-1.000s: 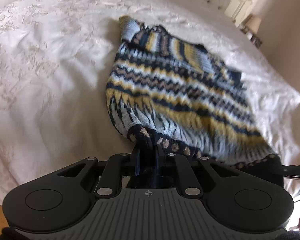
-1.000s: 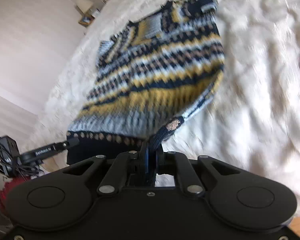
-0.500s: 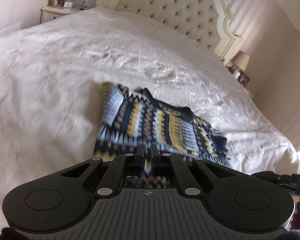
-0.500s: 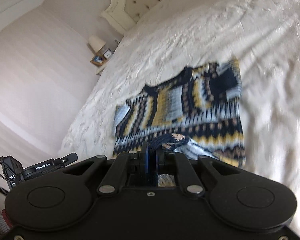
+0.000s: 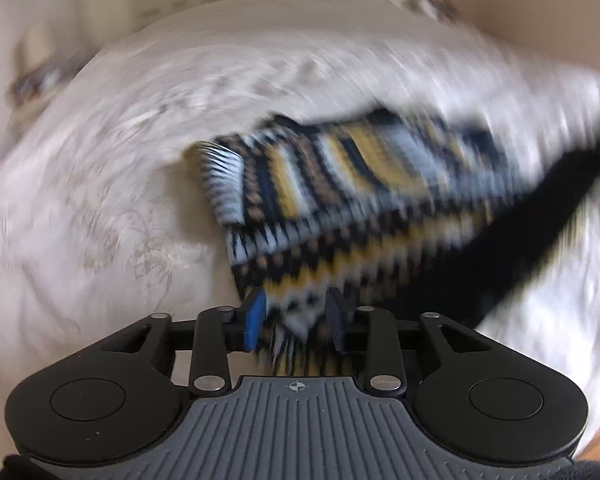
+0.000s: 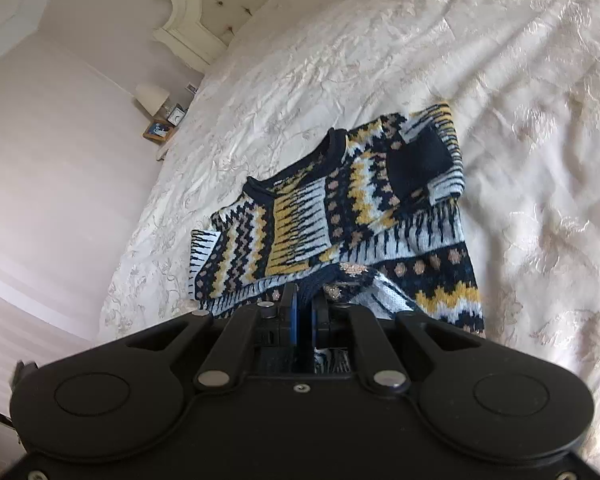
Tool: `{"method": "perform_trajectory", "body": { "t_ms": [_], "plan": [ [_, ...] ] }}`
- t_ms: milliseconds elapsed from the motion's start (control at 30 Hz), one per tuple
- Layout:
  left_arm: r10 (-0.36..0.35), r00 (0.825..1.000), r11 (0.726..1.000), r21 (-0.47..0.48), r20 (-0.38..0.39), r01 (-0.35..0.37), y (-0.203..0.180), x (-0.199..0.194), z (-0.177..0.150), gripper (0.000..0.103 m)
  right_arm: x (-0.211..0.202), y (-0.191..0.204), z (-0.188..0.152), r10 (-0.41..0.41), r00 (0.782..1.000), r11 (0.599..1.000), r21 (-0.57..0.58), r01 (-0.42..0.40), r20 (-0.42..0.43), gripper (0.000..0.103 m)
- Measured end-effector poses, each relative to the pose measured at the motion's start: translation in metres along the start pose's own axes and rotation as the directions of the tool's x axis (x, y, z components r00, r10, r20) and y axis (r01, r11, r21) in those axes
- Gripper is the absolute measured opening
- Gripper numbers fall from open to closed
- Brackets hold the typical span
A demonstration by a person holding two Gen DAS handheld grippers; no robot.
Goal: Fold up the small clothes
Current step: 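Carry the hem with both grippers over the body toward the collar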
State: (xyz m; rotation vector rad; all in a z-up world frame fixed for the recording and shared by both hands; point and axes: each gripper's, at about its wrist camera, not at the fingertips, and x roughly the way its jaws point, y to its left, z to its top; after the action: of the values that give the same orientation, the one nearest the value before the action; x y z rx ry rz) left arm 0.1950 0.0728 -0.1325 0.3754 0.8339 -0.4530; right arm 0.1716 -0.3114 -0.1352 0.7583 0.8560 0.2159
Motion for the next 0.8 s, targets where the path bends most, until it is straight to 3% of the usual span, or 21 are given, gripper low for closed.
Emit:
{"method": "perform_trajectory", "body": {
  "t_ms": [100, 233, 367, 533, 600, 667, 800],
  "plan": [
    [0.012, 0.999, 0.991, 0.130, -0.043, -0.007, -0.013, 0.006, -0.018, 0.034, 0.001, 0.001, -0.001, -0.008, 1.000, 1.000, 0.001, 0.008, -0.005, 0.013],
    [0.029, 0.997, 0.983, 0.183, -0.065, -0.016, -0.014, 0.014, -0.031, 0.036, 0.000, 0.002, -0.001, -0.015, 1.000, 1.000, 0.001, 0.015, -0.005, 0.013],
    [0.034, 0.999, 0.960, 0.281, -0.034, -0.023, -0.019, 0.022, -0.029, 0.036, -0.001, 0.005, -0.002, -0.025, 1.000, 1.000, 0.005, 0.025, -0.005, 0.013],
    [-0.021, 1.000, 0.916, 0.401, 0.019, 0.011, -0.027, 0.036, -0.018, 0.036, 0.001, 0.004, -0.004, -0.041, 0.999, 0.999, 0.030, 0.041, -0.002, 0.013],
    [-0.049, 0.998, 0.916, 0.400, 0.033, 0.032, -0.023, 0.043, -0.012, 0.037, 0.002, 0.004, -0.004, -0.046, 0.999, 0.998, 0.044, 0.046, 0.002, 0.013],
    [-0.071, 0.997, 0.932, 0.358, 0.042, 0.051, -0.014, 0.051, -0.003, 0.038, 0.003, 0.003, -0.003, -0.051, 0.999, 0.997, 0.058, 0.051, 0.007, 0.013],
    [-0.070, 0.996, 0.989, 0.135, 0.060, 0.061, 0.021, 0.067, 0.023, 0.045, 0.011, 0.001, 0.002, -0.069, 0.998, 0.994, 0.088, 0.068, 0.006, 0.017]
  ]
}}
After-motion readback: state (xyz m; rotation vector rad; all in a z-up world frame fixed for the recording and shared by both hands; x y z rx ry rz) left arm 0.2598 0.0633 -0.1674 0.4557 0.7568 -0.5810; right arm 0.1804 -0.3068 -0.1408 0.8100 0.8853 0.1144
